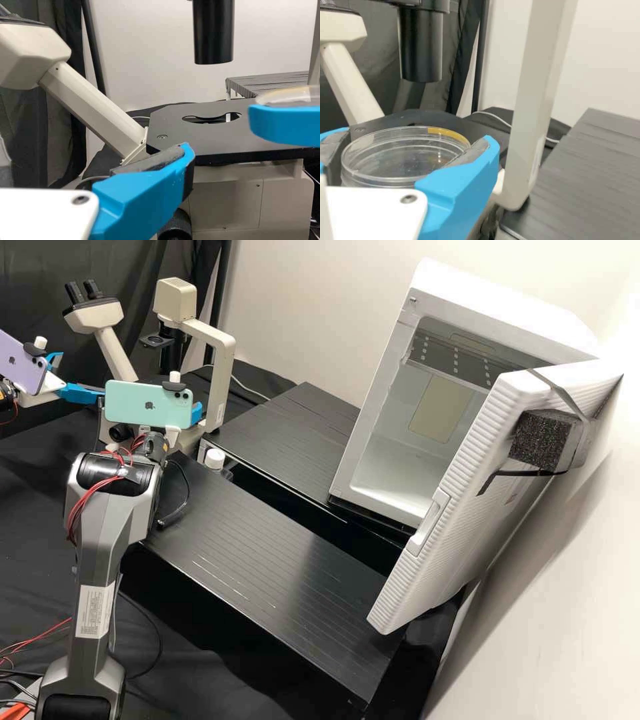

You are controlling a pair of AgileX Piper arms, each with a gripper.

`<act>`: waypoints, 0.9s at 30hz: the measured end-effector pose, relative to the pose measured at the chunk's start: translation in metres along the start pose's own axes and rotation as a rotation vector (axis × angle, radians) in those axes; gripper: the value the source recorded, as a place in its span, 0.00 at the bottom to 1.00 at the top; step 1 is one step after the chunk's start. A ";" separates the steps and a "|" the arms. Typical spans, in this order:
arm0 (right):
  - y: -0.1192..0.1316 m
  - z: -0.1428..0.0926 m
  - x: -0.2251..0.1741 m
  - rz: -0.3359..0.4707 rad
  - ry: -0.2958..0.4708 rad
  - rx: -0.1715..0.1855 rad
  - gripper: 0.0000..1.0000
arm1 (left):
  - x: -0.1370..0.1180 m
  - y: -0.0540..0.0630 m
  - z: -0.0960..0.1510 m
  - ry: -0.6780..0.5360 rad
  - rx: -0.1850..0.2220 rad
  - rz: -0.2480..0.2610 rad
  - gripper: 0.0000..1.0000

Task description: Take out the petri dish and place it under the microscope.

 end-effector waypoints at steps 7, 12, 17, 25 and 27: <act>-0.007 -0.008 0.023 -0.005 -0.001 -0.006 0.00 | 0.000 0.000 0.000 0.000 0.000 0.000 1.00; -0.019 -0.010 0.039 -0.042 -0.025 -0.009 0.00 | 0.000 0.000 0.000 0.000 0.000 0.000 1.00; -0.026 -0.008 0.055 -0.036 -0.033 -0.004 0.00 | 0.000 0.000 0.000 0.000 0.000 0.000 1.00; -0.033 -0.002 0.073 -0.017 -0.052 0.020 0.00 | 0.000 0.000 0.000 0.000 0.000 0.000 1.00; -0.034 0.000 0.075 -0.016 -0.054 0.020 0.00 | 0.000 0.000 0.000 0.000 0.000 0.000 1.00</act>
